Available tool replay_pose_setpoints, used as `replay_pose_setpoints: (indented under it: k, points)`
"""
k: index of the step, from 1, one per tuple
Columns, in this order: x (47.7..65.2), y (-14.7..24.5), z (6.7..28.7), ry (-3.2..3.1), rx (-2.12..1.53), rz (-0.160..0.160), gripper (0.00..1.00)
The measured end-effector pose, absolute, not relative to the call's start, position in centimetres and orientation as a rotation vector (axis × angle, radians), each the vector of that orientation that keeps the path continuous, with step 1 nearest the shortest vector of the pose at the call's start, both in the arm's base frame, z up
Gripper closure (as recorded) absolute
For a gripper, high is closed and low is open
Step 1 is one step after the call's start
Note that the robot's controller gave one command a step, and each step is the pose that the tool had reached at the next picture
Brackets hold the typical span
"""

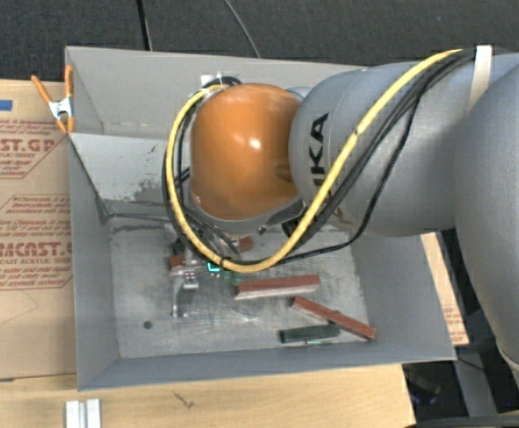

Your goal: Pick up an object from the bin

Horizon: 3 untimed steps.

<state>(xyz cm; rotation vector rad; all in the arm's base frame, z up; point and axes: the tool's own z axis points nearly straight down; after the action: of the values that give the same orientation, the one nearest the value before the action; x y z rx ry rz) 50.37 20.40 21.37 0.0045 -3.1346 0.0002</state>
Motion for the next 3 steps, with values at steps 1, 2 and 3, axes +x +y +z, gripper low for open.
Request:
replay_pose_setpoints:
  k: [1,2,3]
  points:
    - [50.6,20.3,21.8,-3.142,0.001,-0.002,0.00]
    - [55.3,14.8,20.1,-3.143,-0.092,-0.004,0.00]
    - [56.3,15.7,15.5,-3.142,-0.151,0.001,0.00]
